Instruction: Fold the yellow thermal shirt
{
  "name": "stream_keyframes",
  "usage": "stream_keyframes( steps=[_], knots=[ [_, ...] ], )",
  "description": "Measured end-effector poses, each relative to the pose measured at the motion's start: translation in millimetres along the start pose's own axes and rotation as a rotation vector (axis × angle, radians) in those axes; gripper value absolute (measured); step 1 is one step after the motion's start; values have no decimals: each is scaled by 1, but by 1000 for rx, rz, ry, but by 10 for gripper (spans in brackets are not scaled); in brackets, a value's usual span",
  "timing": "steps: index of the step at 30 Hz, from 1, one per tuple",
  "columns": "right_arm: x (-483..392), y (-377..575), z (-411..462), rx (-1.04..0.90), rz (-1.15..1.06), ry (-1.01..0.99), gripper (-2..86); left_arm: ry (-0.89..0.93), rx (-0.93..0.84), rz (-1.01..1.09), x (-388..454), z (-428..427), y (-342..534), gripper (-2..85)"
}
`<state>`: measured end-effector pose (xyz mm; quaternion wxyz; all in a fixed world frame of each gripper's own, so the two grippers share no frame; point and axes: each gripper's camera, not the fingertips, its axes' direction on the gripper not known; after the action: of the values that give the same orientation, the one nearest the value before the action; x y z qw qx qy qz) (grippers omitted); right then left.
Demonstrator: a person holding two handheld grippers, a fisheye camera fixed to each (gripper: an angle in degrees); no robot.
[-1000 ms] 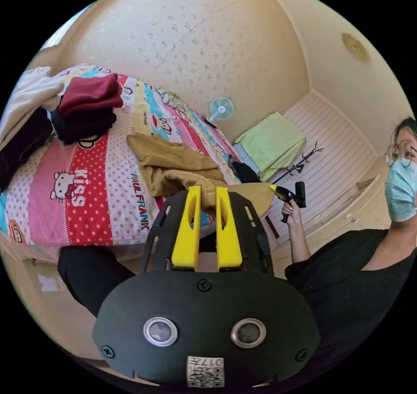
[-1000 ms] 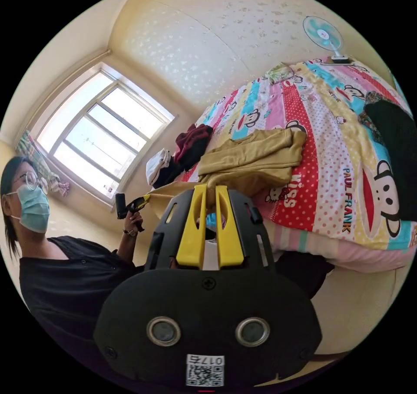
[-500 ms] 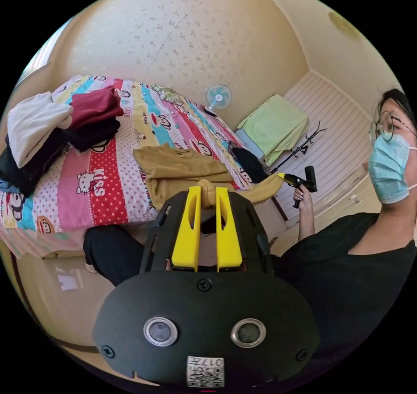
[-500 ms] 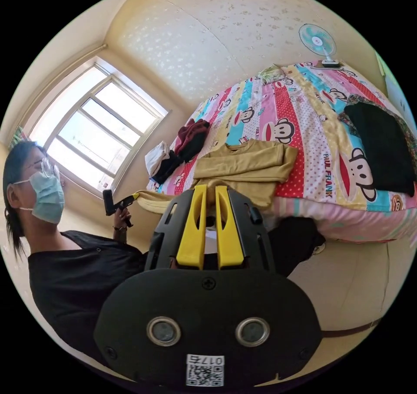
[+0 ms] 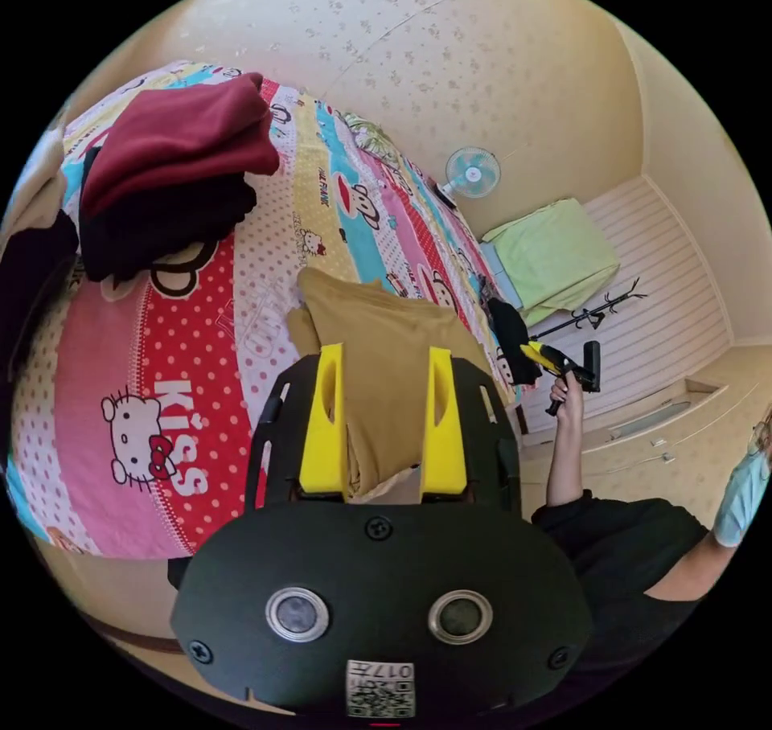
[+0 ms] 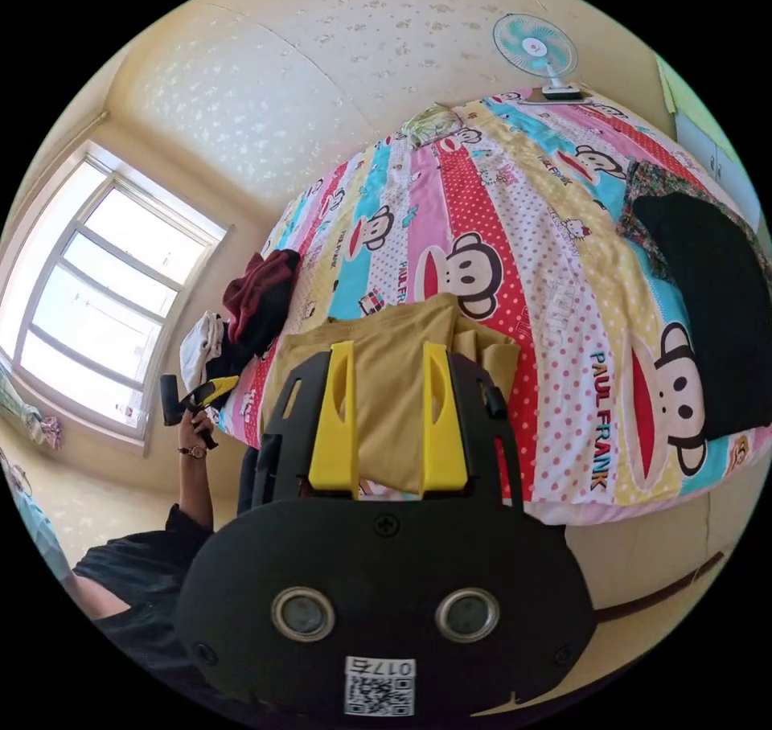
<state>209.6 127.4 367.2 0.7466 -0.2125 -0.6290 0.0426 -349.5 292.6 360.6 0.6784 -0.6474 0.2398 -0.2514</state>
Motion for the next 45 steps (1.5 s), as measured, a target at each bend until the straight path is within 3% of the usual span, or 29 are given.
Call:
stream_keyframes(
  steps=[4, 7, 11, 14, 17, 19, 22, 29, 32, 33, 36, 41, 45],
  knots=[
    [25, 30, 47, -118, 7, 43, 108, -48, -81, -22, -5, 25, 28, 136],
    [33, 42, 53, -164, -13, -29, 61, 70, -260, 12, -8, 53, 33, 66],
    [45, 57, 37, -132, 44, -2, 36, 54, -213, -9, -18, 37, 35, 31],
    [66, 64, 53, -179, 75, -60, 30, 229, -130, -103, -36, 28, 40, 48],
    [71, 76, 22, 22, 43, -253, 24, 365, 9, -192, -51, 11, 48, 130],
    [68, 87, -8, 218, 56, -315, 17, 285, 26, -210, -52, 4, 50, 142],
    [51, 85, -16, 310, 57, -361, 9, 199, 0, -275, -54, 13, 49, 164],
    [-9, 59, 66, 72, -158, -380, 5, 264, 14, -384, -64, 37, 49, 136],
    [-3, 68, 149, -164, -174, -128, 4, 443, 13, -402, -66, 47, 45, 79],
    [5, 80, 149, -41, -219, -181, 4, 488, 39, -409, -61, 46, 42, 66],
    [26, 95, 141, 50, -175, -304, 4, 459, 76, -286, -25, 32, 19, 57],
    [31, 91, 125, -16, -235, -258, 4, 432, 9, 2, 78, 43, -43, 53],
    [70, 104, 81, 232, -101, -216, 4, 417, -146, 278, 182, 105, -71, 52]
  ],
)
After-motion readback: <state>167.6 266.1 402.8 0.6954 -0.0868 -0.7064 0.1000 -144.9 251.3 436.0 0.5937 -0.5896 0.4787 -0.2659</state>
